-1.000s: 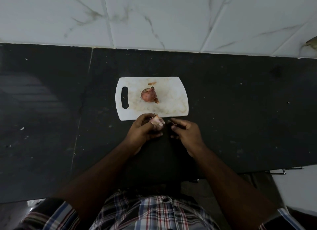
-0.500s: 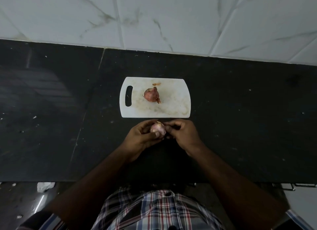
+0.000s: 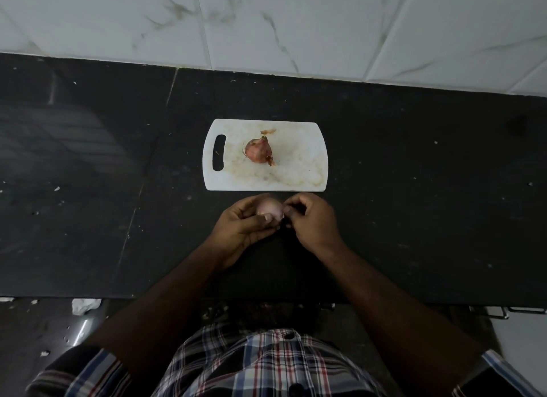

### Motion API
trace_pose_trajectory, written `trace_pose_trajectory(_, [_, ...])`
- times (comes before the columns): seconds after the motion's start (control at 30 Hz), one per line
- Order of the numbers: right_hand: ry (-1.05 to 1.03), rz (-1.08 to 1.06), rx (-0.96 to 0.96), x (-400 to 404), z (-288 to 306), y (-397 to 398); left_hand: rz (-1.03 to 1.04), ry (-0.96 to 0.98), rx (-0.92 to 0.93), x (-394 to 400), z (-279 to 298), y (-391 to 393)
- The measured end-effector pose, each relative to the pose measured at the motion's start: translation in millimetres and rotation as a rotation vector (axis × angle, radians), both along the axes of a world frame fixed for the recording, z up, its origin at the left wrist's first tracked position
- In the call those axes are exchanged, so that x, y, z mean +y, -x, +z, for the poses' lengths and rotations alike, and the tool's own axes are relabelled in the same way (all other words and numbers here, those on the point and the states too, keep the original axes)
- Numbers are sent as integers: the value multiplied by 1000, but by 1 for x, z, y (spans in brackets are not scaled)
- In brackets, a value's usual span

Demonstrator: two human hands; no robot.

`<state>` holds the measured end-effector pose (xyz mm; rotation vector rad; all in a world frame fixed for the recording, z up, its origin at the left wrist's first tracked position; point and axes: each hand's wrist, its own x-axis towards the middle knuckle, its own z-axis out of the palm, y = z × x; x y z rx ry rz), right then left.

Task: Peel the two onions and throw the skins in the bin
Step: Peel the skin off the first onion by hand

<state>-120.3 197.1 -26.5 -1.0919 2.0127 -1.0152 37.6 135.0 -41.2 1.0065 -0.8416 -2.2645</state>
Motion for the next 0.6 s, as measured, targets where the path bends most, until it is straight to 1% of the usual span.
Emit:
trace_pose_trajectory(0.07, [41,39,103,3,2,-2,23,-11,-4,0,0,1])
trace_pose_trajectory(0.1, [61,63,116,6,2,-2,30,-17,-4,0,0,1])
trace_pose_trajectory(0.13, [68,87,96,9,2,-1,35,-24,-4,-1,0,2])
trace_pose_trajectory(0.23, [53,124,-50,20,1,2,32,-17,-20,-1,0,3])
trace_pose_trajectory(0.37, [94,0,-170,25,8,8,49,-31,-12,0,-2,3])
trace_pose_trajectory(0.43, [92,-21,-120,22,11,15,50,-42,-9,-1,-3,2])
trace_pose_trajectory(0.5, [-10,70,46,18,11,22,48,-45,-10,-2,-4,1])
trace_pose_trajectory(0.53, [-47,108,93,16,11,24,42,-36,-14,-2,-4,1])
trace_pose_trajectory(0.6, [-41,137,49,11,13,22,22,-11,-23,-2,-2,1])
